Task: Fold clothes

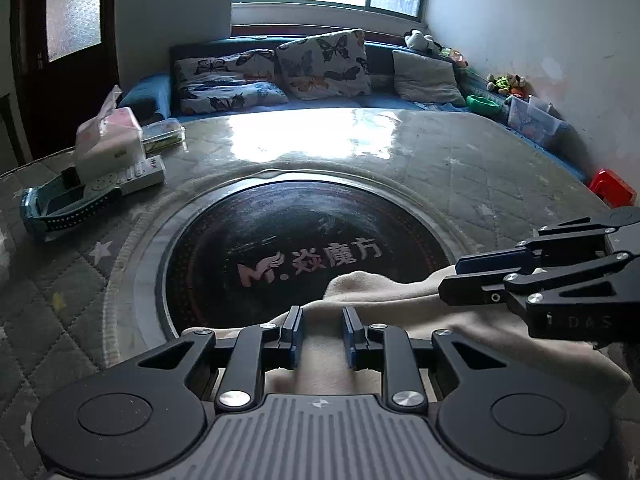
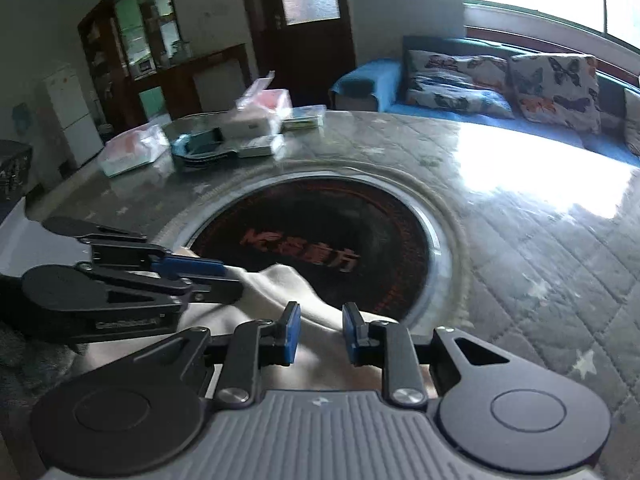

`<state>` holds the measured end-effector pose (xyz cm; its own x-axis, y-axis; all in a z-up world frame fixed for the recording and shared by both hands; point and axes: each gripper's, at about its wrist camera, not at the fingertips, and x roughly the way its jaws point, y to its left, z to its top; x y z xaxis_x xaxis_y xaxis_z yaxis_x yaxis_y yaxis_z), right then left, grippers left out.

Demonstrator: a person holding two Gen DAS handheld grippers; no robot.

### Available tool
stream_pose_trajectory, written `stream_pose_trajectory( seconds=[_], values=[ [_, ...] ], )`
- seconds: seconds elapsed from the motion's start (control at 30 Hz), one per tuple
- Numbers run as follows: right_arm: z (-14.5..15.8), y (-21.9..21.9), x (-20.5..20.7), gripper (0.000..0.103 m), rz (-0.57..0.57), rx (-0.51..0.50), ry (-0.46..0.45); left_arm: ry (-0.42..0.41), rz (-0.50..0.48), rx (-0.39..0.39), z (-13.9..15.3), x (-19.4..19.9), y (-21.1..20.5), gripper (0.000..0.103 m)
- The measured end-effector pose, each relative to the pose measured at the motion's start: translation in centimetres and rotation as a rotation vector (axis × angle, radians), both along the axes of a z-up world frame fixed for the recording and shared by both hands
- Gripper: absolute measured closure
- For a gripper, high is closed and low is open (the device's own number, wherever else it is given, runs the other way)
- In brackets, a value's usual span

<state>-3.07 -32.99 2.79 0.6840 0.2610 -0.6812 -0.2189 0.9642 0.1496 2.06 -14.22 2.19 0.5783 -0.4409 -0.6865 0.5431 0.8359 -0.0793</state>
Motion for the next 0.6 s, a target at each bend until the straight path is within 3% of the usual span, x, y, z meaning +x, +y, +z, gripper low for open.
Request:
stream_pose_trajectory(
  seconds=[0.3, 0.6],
  values=[
    [-0.9, 1.7, 1.4, 0.080, 0.023, -0.077, 0.025, -0.035, 0.011, -0.018, 1.7, -2.3, 3.0, 0.080],
    [1.2, 4.2, -3.0, 0.079, 0.153, -0.089, -0.029, -0.122, -0.078, 0.009, 2.0, -7.8, 5.3, 0.079]
  ],
)
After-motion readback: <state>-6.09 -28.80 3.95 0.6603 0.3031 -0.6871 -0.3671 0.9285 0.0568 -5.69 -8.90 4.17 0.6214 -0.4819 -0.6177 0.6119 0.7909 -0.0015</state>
